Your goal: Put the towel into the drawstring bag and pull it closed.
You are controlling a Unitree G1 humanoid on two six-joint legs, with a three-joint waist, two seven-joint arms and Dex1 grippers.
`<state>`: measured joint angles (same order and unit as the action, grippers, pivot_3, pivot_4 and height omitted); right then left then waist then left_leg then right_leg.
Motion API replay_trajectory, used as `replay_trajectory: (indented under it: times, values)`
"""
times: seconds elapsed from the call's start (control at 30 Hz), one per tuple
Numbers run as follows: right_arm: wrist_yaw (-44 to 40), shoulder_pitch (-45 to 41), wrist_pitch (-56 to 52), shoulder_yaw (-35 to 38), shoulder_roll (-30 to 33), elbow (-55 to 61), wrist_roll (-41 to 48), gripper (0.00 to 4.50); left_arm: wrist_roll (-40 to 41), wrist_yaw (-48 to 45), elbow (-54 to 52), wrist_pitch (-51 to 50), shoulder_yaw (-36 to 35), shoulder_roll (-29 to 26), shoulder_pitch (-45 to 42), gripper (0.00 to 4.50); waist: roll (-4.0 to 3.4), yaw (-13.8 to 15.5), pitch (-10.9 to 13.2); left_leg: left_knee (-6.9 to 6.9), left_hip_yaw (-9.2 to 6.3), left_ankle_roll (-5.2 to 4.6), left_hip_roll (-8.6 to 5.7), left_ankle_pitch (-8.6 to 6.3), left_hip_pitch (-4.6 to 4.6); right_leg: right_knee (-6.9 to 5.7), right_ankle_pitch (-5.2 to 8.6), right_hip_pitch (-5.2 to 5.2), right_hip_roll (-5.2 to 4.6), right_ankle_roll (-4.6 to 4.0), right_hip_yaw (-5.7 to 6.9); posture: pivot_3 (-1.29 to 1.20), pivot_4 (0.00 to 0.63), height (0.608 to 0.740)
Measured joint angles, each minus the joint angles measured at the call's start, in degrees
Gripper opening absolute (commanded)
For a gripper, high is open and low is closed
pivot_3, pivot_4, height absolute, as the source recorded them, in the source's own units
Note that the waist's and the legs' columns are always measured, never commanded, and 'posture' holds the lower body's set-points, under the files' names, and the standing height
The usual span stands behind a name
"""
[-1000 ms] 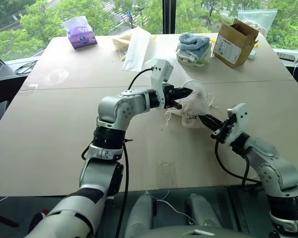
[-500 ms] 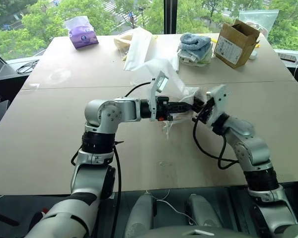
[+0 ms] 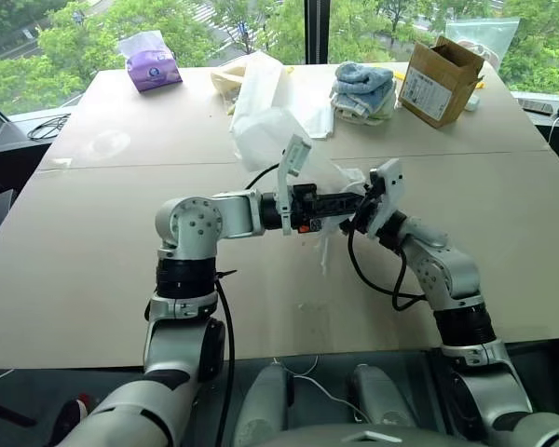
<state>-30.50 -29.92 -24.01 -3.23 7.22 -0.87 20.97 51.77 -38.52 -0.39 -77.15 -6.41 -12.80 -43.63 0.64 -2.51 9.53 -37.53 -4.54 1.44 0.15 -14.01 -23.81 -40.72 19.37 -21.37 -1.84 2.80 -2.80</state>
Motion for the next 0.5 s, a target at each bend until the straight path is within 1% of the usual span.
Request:
replay_trajectory:
  times: [0.07,0.17,0.23,0.3,0.33,0.4,0.5]
  values:
    - [0.28,0.11,0.37,0.16,1.30,0.58,-0.61,4.46,-0.69,0.75,0.91,1.01,0.33,0.38,0.67,0.00,0.01,0.29,0.00,-0.01,-0.09,0.00,-0.02,0.00,-0.03,0.02,0.00,0.01,-0.02,0.00,0.10,0.00,0.150,0.740]
    - [0.91,3.64,-0.88,1.20,2.56,4.38,-0.19,4.46,-1.54,0.74,1.98,3.51,0.75,0.13,0.37,0.00,0.00,0.24,0.00,0.03,-0.11,0.00,-0.01,0.00,-0.04,0.02,0.00,0.01,-0.02,0.00,0.13,0.00,0.150,0.740]
    - [0.67,6.65,-2.60,1.94,4.30,8.05,0.93,4.46,-3.77,0.94,3.85,6.76,0.77,-1.36,-0.91,0.00,0.00,0.06,0.00,0.03,-0.07,0.00,-0.02,0.00,-0.04,0.02,0.00,0.00,-0.01,0.00,0.09,0.00,0.150,0.740]
    - [-1.62,12.33,-7.37,3.55,8.89,17.25,5.51,4.46,-8.04,0.66,7.01,11.87,1.32,-4.56,-1.78,0.00,-0.01,-0.14,0.00,0.06,0.02,-0.01,-0.01,0.00,0.01,0.02,0.00,0.00,0.04,0.00,-0.01,0.00,0.150,0.740]
    - [-1.66,12.29,-7.49,3.71,9.01,17.52,5.65,4.46,-8.13,0.65,7.14,11.98,1.35,-4.51,-1.78,0.00,-0.01,-0.14,0.00,0.06,0.02,-0.01,-0.01,0.00,0.01,0.02,0.00,0.00,0.04,0.00,-0.01,0.00,0.150,0.740]
    - [-2.13,13.33,-9.82,3.61,10.97,21.11,7.37,4.46,-9.33,0.22,8.47,14.44,2.12,-3.75,-2.32,0.00,-0.01,0.17,0.00,0.04,-0.03,-0.01,-0.02,-0.01,0.00,0.00,0.00,0.01,0.02,0.00,0.03,0.00,0.150,0.740]
    - [-2.45,14.51,-12.67,3.85,13.63,25.48,9.25,4.46,-10.73,-1.09,10.05,17.74,2.27,-4.01,-2.63,0.00,0.00,0.19,0.00,0.02,-0.06,-0.02,-0.03,-0.01,-0.02,0.04,0.00,0.03,0.02,0.00,0.07,0.00,0.150,0.740]
